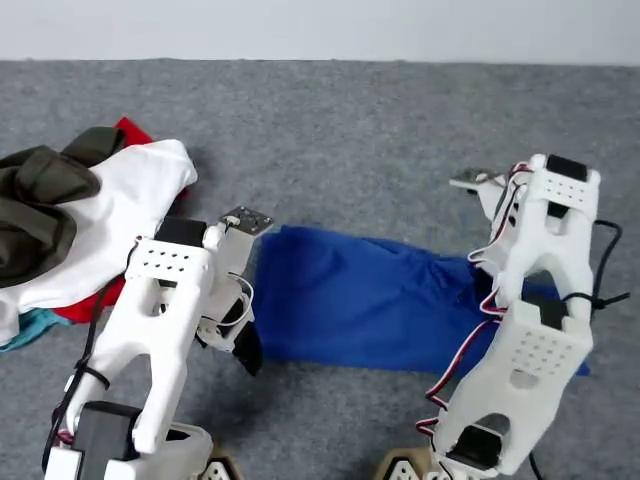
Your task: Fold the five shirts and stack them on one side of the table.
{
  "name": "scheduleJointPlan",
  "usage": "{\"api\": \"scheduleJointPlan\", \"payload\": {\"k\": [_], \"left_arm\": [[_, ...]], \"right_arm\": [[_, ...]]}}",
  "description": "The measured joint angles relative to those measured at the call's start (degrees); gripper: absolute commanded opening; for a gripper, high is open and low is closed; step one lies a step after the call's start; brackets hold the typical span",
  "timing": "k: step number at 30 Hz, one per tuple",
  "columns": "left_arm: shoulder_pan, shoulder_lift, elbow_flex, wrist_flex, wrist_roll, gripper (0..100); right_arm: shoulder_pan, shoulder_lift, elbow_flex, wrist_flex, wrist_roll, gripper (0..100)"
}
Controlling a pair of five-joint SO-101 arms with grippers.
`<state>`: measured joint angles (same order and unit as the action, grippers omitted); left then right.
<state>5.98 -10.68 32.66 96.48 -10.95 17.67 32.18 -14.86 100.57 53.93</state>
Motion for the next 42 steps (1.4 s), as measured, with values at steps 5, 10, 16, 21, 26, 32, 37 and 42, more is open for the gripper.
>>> {"api": "scheduleJointPlan", "payload": {"k": [5, 10, 16, 21, 26, 32, 37, 42], "left_arm": [[0.0, 0.0, 0.0, 0.0, 0.0, 29], [0.0, 0.0, 0.0, 0.0, 0.0, 29], [0.0, 0.0, 0.0, 0.0, 0.0, 29], [0.0, 0.0, 0.0, 0.0, 0.0, 29], [0.0, 0.0, 0.0, 0.0, 0.0, 29], [0.0, 0.0, 0.0, -0.2, 0.0, 29], [0.0, 0.0, 0.0, -0.2, 0.0, 29], [0.0, 0.0, 0.0, -0.2, 0.0, 29]], "right_arm": [[-1.1, -6.5, 9.8, 0.0, 4.1, 15.2], [-1.8, -13.5, 18.2, 0.0, 7.3, 14.7], [-1.9, -21.8, 26.4, 0.0, 10.7, 14.7], [-1.5, -29.7, 27.0, 0.0, 10.8, 14.2], [0.4, -38.4, 23.6, -2.5, 0.8, 6.7], [0.5, -40.3, 22.9, -17.1, -19.5, 6.5], [-6.0, -32.8, 28.0, -21.5, -23.0, 6.1], [-13.5, -25.8, 29.6, -20.1, -22.9, 6.1]]}}
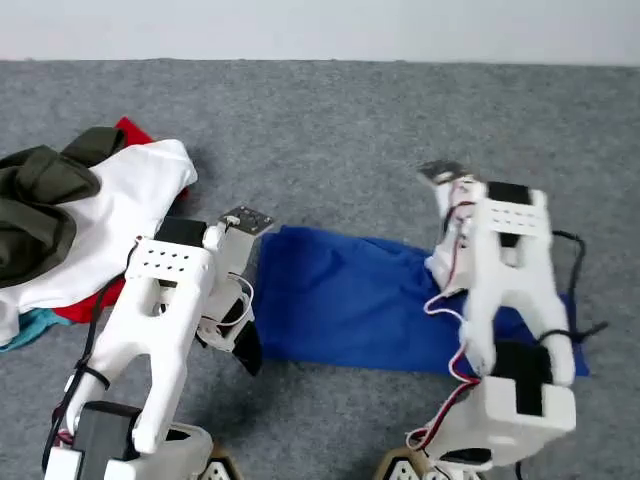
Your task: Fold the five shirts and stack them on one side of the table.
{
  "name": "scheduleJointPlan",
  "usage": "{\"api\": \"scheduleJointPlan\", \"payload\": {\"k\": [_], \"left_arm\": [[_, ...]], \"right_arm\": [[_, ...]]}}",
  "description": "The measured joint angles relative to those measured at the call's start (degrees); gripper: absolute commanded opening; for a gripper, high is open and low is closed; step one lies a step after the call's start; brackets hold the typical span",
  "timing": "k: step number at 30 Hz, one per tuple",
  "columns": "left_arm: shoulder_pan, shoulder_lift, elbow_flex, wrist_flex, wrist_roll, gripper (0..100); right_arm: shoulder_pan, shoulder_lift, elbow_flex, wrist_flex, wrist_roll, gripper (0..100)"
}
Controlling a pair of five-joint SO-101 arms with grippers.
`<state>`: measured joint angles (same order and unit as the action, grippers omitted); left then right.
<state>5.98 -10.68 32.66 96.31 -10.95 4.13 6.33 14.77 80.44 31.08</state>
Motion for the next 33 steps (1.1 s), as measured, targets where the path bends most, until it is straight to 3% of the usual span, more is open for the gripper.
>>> {"api": "scheduleJointPlan", "payload": {"k": [8, 13, 17, 24, 30, 33], "left_arm": [[0.0, 0.0, 0.0, 0.0, 0.0, 29], [0.0, 0.0, 0.0, 0.0, 0.0, 29], [0.0, 0.0, -1.0, -0.8, 1.1, 30], [0.0, 1.1, -6.0, -4.5, 11.1, 39], [0.0, 12.9, -12.6, -6.9, 14.6, 39], [0.3, 20.9, -18.3, -7.4, 14.8, 39]], "right_arm": [[-10.2, 0.5, 0.0, 7.5, 5.5, 6.1], [-10.5, 0.5, 0.0, 12.1, 8.0, 6.1], [-4.7, -4.4, -2.3, 15.2, 7.2, 6.2], [4.1, -22.2, -6.8, 16.1, 4.8, 6.3], [12.0, -25.6, -5.5, 16.6, 5.3, 6.1], [16.1, -26.0, -1.2, 16.6, 9.8, 6.1]]}}
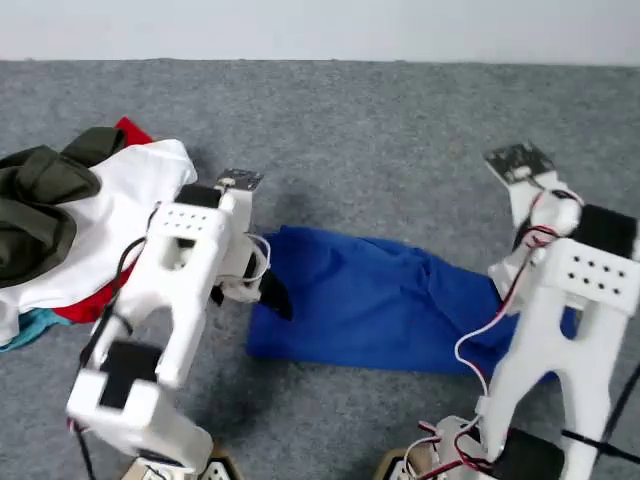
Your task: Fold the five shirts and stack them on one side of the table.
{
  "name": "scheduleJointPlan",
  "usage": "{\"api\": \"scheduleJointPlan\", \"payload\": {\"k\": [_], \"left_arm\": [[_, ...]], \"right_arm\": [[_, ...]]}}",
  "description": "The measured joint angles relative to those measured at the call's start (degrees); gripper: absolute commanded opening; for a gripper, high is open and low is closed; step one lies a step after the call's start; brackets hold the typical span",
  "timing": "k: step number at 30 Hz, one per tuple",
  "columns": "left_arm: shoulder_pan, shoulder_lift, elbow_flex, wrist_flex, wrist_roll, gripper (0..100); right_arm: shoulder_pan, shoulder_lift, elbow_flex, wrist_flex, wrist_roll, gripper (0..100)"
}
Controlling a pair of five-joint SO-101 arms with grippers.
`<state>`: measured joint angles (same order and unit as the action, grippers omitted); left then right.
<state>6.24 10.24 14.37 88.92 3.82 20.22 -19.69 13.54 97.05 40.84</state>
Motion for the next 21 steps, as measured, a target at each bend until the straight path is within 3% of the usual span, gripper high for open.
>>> {"api": "scheduleJointPlan", "payload": {"k": [5, 11, 15, 21], "left_arm": [[0.5, 13.0, -10.8, 0.8, 0.0, 35], [5.5, 25.1, -19.9, 5.5, -4.2, 0], [10.4, 28.5, -23.7, 8.5, -10.8, 1], [12.7, 29.2, -24.1, 9.9, -12.5, 1]], "right_arm": [[8.7, 0.0, 5.5, -0.4, 7.2, 6.1], [18.3, 0.0, 10.5, -7.6, 10.3, 6.1], [21.6, 0.0, 13.5, -10.5, 10.5, 6.1], [22.2, 0.0, 15.2, -11.6, 10.5, 6.1]]}}
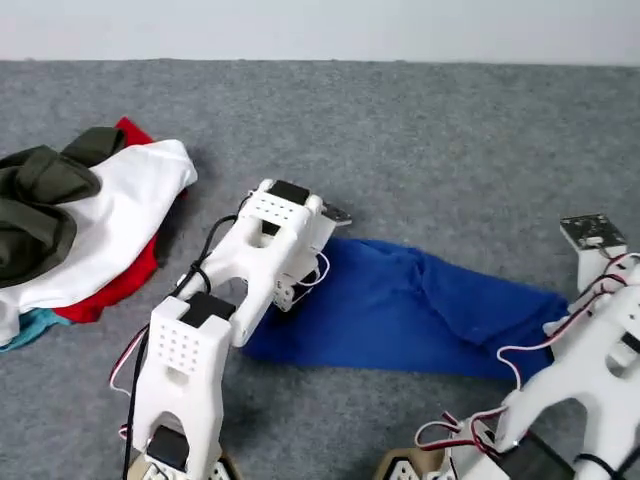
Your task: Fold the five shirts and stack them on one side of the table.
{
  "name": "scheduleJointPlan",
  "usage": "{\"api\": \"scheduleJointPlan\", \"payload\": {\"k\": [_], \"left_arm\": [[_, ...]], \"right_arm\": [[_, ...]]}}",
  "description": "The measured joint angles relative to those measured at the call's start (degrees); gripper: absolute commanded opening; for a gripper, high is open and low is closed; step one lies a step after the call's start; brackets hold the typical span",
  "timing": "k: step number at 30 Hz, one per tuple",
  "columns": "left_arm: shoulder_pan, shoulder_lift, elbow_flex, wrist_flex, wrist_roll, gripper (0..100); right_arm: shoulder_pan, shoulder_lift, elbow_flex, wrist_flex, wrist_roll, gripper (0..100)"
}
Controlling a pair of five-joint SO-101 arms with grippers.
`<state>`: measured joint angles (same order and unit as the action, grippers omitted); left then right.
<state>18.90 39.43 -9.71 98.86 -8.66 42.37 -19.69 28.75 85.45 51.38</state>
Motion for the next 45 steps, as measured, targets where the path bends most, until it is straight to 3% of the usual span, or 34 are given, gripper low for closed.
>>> {"api": "scheduleJointPlan", "payload": {"k": [10, 15, 20, 26, 32, 35, 40, 45], "left_arm": [[-0.1, -1.3, -1.5, 0.4, -0.4, 1], [1.1, -12.1, -1.5, 0.0, -0.4, 1], [8.4, -25.5, -1.5, 0.0, -0.4, 1], [25.1, -28.5, -1.5, 0.2, -0.4, 1], [37.2, -17.8, -13.2, 0.4, -0.4, 1], [38.6, -8.8, -25.5, 0.4, -0.4, 1], [38.6, 5.9, -47.6, 0.6, -0.4, 1], [41.5, 13.2, -58.0, 0.6, -0.4, 2]], "right_arm": [[0.0, 0.0, 0.0, -0.2, 0.0, 6.1], [3.0, 0.0, 0.2, -1.8, 1.1, 6.3], [9.5, 0.0, 0.2, -3.2, 6.5, 6.5], [19.3, 0.0, 0.2, -7.7, 12.2, 6.5], [28.7, 2.0, 0.2, -8.4, 21.0, 6.1], [33.3, 5.7, 0.2, -8.4, 24.8, 6.1], [34.1, 7.6, 0.2, -8.4, 26.6, 6.1], [34.1, 7.6, 0.2, -8.4, 26.8, 6.1]]}}
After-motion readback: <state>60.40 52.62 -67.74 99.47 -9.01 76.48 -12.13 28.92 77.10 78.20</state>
